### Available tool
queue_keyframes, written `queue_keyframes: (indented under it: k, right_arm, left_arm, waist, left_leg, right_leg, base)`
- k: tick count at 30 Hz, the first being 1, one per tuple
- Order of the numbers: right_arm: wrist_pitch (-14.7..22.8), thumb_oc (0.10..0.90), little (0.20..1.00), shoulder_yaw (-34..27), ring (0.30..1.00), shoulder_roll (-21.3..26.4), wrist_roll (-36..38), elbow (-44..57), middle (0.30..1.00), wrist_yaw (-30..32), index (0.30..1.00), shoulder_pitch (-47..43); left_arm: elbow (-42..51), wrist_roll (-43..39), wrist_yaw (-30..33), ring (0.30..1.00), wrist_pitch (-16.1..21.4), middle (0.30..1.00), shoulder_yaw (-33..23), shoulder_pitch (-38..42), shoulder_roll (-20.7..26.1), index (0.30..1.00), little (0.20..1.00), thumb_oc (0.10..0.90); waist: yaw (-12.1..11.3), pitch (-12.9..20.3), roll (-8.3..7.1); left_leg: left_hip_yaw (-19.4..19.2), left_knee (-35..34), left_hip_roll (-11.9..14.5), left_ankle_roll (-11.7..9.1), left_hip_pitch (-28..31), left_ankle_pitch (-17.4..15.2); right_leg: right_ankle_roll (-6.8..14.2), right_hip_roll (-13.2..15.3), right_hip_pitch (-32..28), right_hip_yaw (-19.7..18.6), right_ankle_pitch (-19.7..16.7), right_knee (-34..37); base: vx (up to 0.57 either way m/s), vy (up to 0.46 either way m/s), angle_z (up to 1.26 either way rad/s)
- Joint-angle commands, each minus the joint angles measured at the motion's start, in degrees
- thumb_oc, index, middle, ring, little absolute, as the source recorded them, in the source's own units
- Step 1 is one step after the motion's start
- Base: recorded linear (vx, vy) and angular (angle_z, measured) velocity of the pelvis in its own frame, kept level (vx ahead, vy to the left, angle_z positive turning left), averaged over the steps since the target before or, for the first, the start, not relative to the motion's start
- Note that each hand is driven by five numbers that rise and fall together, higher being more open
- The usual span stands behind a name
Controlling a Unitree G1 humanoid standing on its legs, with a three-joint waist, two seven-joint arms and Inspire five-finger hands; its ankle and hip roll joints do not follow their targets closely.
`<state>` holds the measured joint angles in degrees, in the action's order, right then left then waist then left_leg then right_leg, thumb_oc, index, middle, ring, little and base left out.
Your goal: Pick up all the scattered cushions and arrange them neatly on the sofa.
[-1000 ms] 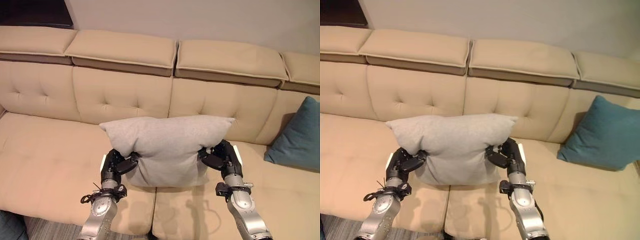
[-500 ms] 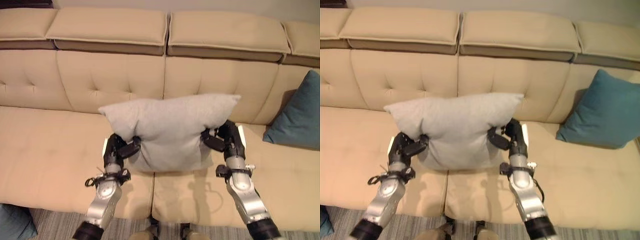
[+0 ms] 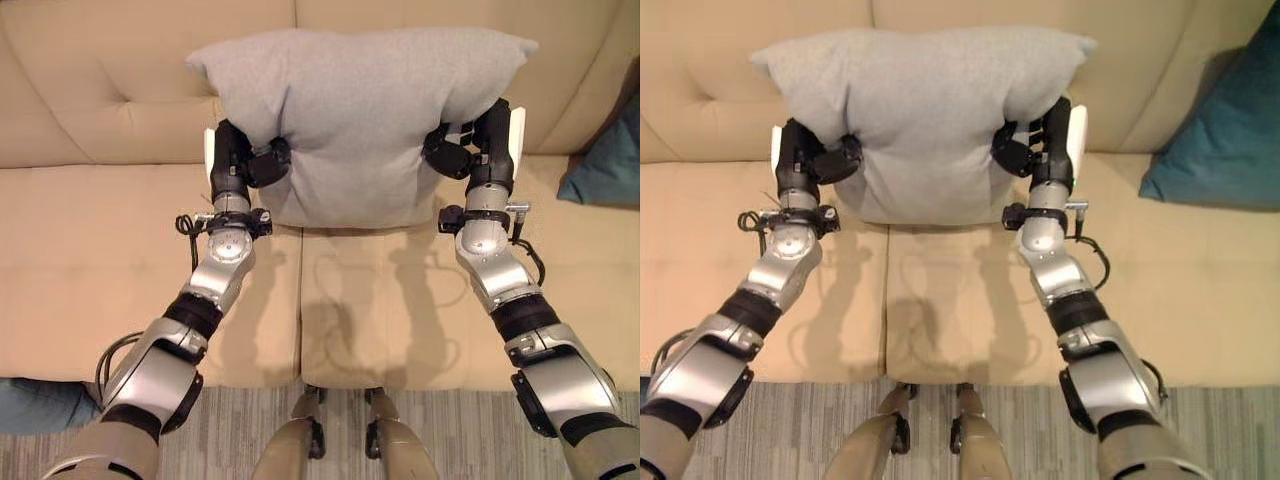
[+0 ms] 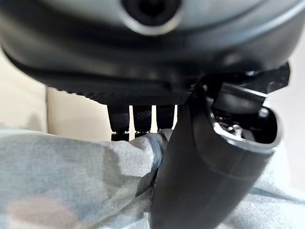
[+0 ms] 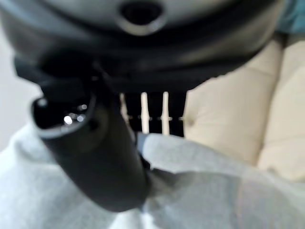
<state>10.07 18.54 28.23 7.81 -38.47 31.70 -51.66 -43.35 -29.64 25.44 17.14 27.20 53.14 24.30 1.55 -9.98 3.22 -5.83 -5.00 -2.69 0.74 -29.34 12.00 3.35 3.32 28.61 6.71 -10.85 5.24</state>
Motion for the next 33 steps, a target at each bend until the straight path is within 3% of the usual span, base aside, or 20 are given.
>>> queue_keyframes:
  k: [1, 7, 8, 9, 10, 12, 15, 18, 23, 28, 29, 32, 33]
  right_arm:
    - [7.6, 0.4, 0.3, 3.1, 0.3, -1.5, -2.8, 3.9, 0.3, 0.1, 0.3, -8.1]
    - [6.4, 0.4, 0.3, 3.9, 0.3, -2.5, -3.0, 0.4, 0.3, -0.6, 0.3, -6.6]
    - [6.3, 0.475, 0.413, 4.0, 0.413, -2.6, -3.0, -0.2, 0.413, -0.8, 0.413, -6.7]
    - [6.3, 0.706, 0.759, 4.0, 0.759, -2.6, -3.0, -0.2, 0.759, -0.8, 0.759, -6.7]
    - [6.2, 0.8, 0.9, 4.5, 0.9, -2.2, -2.7, -1.9, 0.9, -0.9, 0.9, -7.6]
    - [5.8, 0.8, 0.9, 5.3, 0.9, -0.3, -2.4, -3.0, 0.9, -1.1, 0.9, -9.5]
    - [5.1, 0.8, 0.9, 4.7, 0.9, 6.3, -1.0, -3.8, 0.9, -2.6, 0.9, -10.3]
    - [5.2, 0.8, 0.9, 3.3, 0.9, 8.8, -0.2, -3.1, 0.9, -3.2, 0.9, -8.9]
    - [5.9, 0.8, 0.9, -2.7, 0.9, 13.7, 2.5, -0.5, 0.9, -5.7, 0.9, 0.2]
    - [6.2, 0.8, 0.9, -7.9, 0.9, 13.2, 2.7, 4.2, 0.9, -7.8, 0.9, 10.0]
    - [6.2, 0.8, 0.9, -10.5, 0.9, 11.9, 2.2, 7.3, 0.9, -9.0, 0.9, 16.1]
    - [6.2, 0.8, 0.9, -14.1, 0.9, 9.2, 0.4, 11.7, 0.9, -10.4, 0.9, 24.4]
    - [6.1, 0.8, 0.9, -14.2, 0.9, 9.1, 0.4, 11.9, 0.9, -10.4, 0.9, 24.6]
  left_arm:
    - [3.6, 2.6, -2.3, 0.3, 8.9, 0.3, 2.1, 10.6, -1.2, 0.3, 0.3, 0.4]
    - [2.0, 2.7, -2.6, 0.3, 8.0, 0.3, 1.5, 7.1, -3.0, 0.3, 0.3, 0.4]
    - [1.0, 2.9, -2.7, 0.453, 7.7, 0.453, 1.7, 6.9, -3.1, 0.453, 0.453, 0.502]
    - [1.0, 2.9, -2.7, 0.825, 7.7, 0.825, 1.7, 7.0, -3.1, 0.825, 0.825, 0.75]
    - [-1.3, 3.0, -2.7, 0.9, 7.2, 0.9, 1.9, 7.5, -3.2, 0.9, 0.9, 0.8]
    - [-4.0, 2.4, -3.1, 0.9, 6.8, 0.9, 1.6, 9.3, -1.1, 0.9, 0.9, 0.8]
    - [-6.0, 1.6, -6.4, 0.9, 5.6, 0.9, 1.2, 10.5, 7.6, 0.9, 0.9, 0.8]
    - [-5.2, 1.7, -7.0, 0.9, 5.7, 0.9, 0.2, 9.6, 10.7, 0.9, 0.9, 0.8]
    - [-1.1, 1.1, -7.9, 0.9, 6.2, 0.9, -5.7, 1.4, 15.6, 0.9, 0.9, 0.8]
    - [5.1, 0.0, -8.7, 0.9, 6.5, 0.9, -12.1, -8.7, 14.8, 0.9, 0.9, 0.8]
    - [9.9, 0.1, -9.1, 0.9, 6.9, 0.9, -15.5, -15.6, 13.2, 0.9, 0.9, 0.8]
    - [15.7, 1.8, -9.8, 0.9, 6.2, 0.9, -19.2, -26.0, 9.0, 0.9, 0.9, 0.8]
    - [15.9, 1.9, -9.7, 0.9, 6.1, 0.9, -19.2, -26.2, 9.0, 0.9, 0.9, 0.8]
  waist:
    - [0.5, 5.6, -1.53]
    - [0.6, 5.8, -1.98]
    - [0.7, 5.8, -2.11]
    - [0.7, 5.8, -2.1]
    - [0.8, 5.9, -2.24]
    - [0.9, 6.0, -2.52]
    - [0.8, 6.6, -2.65]
    - [0.8, 6.8, -2.63]
    - [0.7, 8.3, -2.98]
    - [0.6, 9.3, -3.45]
    - [0.4, 9.6, -3.65]
    - [0.1, 9.8, -4.06]
    - [0.1, 9.9, -4.1]
  left_leg:
    - [1.3, 0.0, 3.8, -6.3, 0.7, -5.2]
    - [1.6, 0.0, 3.8, -6.4, 0.3, -5.0]
    - [1.7, 0.0, 3.8, -6.5, 0.2, -5.0]
    - [1.7, 0.0, 3.8, -6.5, 0.2, -5.0]
    - [1.8, 0.0, 3.7, -6.6, -0.2, -4.9]
    - [2.1, 0.0, 3.7, -6.8, -0.4, -4.8]
    - [2.3, 0.0, 3.7, -7.0, 0.1, -5.0]
    - [2.3, 0.0, 3.7, -7.0, 0.4, -5.2]
    - [2.1, 0.0, 4.0, -7.0, 1.8, -5.8]
    - [2.1, 0.0, 4.5, -7.0, 3.3, -6.1]
    - [2.0, 0.0, 4.8, -7.0, 4.8, -6.8]
    - [1.9, 0.0, 5.3, -6.9, 7.3, -7.4]
    - [2.0, 0.0, 5.2, -6.9, 7.1, -7.1]
  right_leg:
    - [7.0, 3.9, 0.3, 0.1, 2.8, -0.2]
    - [6.9, 3.9, 0.9, 0.2, 2.7, -0.2]
    - [6.9, 4.0, 0.9, 0.2, 2.7, -0.2]
    - [6.9, 4.0, 1.0, 0.2, 2.7, -0.2]
    - [6.9, 4.0, 1.3, 0.3, 2.6, -0.2]
    - [7.0, 4.0, 1.4, 0.4, 2.4, -0.2]
    - [7.2, 4.1, 0.8, 0.8, 2.5, -0.2]
    - [7.2, 4.1, 0.5, 0.9, 2.6, -0.2]
    - [7.2, 4.2, -1.0, 1.4, 3.1, -0.2]
    - [7.0, 4.2, -2.6, 1.8, 3.5, -0.2]
    - [6.8, 4.0, -4.2, 2.2, 4.3, -0.2]
    - [6.7, 3.9, -7.0, 2.6, 5.1, -0.2]
    - [6.7, 4.0, -6.9, 2.6, 5.0, -0.2]
  base:
    - [-0.01, -0.008, -0.05]
    - [0.0, -0.007, 0.04]
    - [-0.01, -0.01, 0.13]
    - [-0.02, -0.012, 0.19]
    - [-0.02, -0.01, 0.12]
    - [-0.02, -0.02, -0.01]
    - [0.0, -0.005, -0.01]
    - [0.01, 0.0, 0.0]
    - [0.04, -0.007, 0.02]
    - [0.04, -0.013, 0.0]
    - [0.08, -0.027, -0.02]
    - [0.08, -0.028, -0.01]
    - [0.05, -0.015, 0.01]
